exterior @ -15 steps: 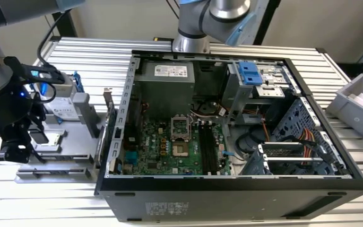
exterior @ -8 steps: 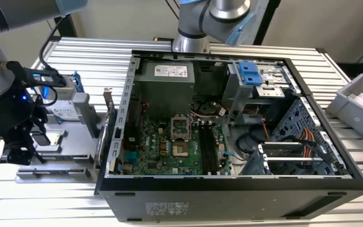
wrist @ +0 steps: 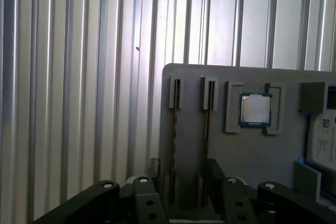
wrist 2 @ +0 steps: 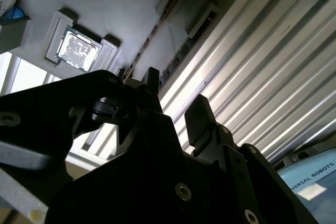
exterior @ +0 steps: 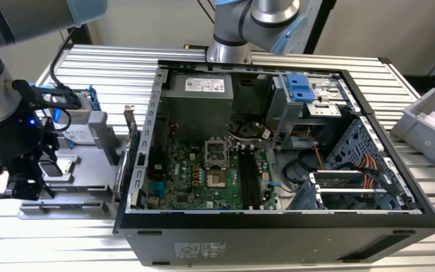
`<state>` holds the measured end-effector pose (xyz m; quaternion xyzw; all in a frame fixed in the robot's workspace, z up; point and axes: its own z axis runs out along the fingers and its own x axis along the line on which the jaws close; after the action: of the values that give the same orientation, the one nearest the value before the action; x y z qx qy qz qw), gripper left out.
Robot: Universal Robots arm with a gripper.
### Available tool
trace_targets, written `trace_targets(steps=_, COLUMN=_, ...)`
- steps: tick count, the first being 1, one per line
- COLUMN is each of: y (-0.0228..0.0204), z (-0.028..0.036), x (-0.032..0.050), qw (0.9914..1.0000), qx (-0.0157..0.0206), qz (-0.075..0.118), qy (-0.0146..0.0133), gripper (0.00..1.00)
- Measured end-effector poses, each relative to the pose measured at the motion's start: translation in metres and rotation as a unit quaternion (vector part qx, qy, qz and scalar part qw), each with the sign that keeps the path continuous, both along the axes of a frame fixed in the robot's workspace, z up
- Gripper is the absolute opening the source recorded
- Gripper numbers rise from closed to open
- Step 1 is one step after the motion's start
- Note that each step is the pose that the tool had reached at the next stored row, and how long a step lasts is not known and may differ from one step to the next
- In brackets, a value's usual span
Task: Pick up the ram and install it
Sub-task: 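Pick up the ram and move it above insertion slot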
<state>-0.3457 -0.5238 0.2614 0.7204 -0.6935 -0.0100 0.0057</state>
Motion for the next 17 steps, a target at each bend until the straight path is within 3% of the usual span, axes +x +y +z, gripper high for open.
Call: trace_targets(steps=17, y=0.0, z=-0.0066, x=0.0, qw=1.0, qx=0.0001, qz=0.0, qy=0.0001, gripper=1.0)
